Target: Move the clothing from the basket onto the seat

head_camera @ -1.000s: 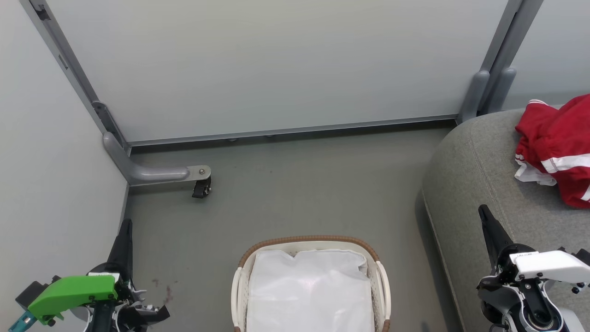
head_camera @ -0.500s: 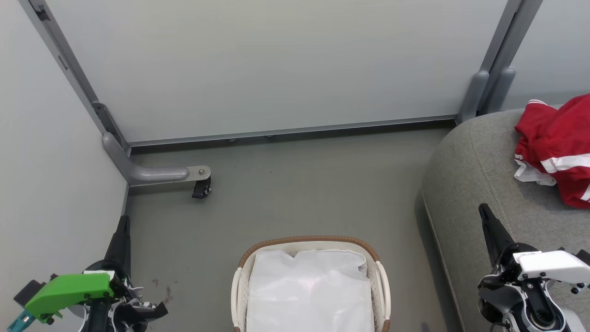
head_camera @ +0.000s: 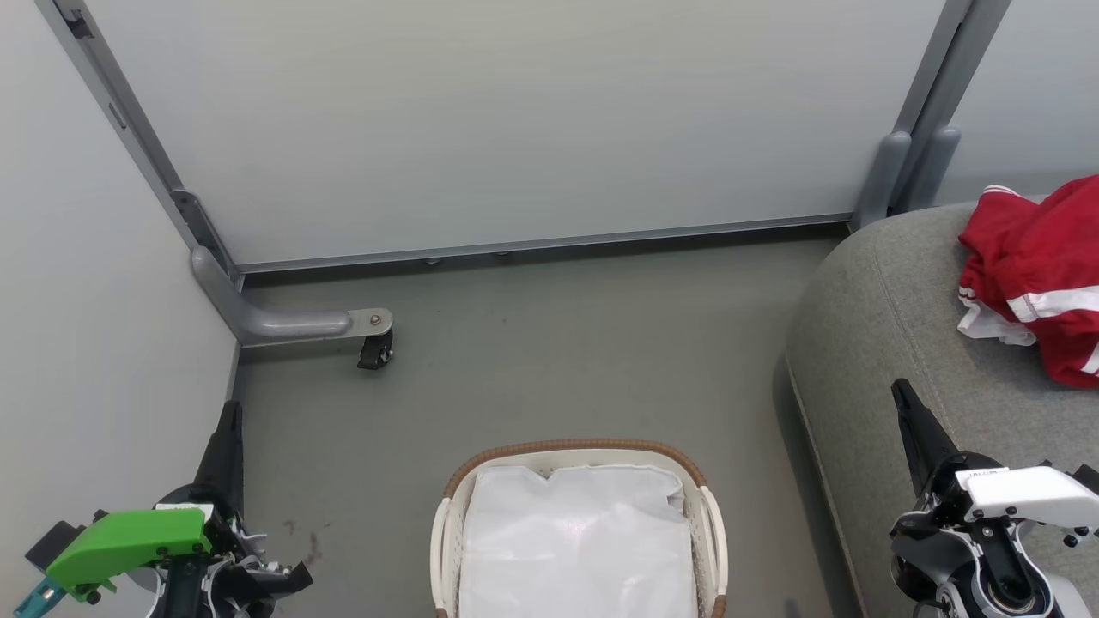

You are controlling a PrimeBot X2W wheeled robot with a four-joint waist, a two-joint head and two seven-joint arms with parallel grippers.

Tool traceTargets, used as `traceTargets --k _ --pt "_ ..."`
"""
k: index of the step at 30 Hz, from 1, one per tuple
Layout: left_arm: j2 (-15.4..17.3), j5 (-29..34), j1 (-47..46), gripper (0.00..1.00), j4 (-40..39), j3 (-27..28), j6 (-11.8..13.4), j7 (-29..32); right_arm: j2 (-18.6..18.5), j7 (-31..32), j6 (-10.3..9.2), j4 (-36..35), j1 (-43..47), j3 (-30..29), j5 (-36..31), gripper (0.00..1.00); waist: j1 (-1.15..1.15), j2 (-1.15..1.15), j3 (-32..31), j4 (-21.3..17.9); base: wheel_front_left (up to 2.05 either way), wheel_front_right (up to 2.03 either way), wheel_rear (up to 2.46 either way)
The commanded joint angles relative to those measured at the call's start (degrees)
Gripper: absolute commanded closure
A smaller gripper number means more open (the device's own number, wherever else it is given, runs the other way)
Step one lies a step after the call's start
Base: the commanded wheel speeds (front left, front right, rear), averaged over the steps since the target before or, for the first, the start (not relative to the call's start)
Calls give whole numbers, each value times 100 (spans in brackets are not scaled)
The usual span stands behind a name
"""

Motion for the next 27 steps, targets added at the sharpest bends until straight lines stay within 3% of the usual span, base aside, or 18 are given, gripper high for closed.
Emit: traceTargets --k 1,27 --pt "25 -19 -60 100 -10 15 -35 21 -34 9 -2 -21 64 -11 17 100 0 0 0 0 0 0 0" --pt "24 -18 -60 100 -11 16 -35 23 -34 8 -2 -20 63 -10 18 100 0 0 0 0 0 0 0"
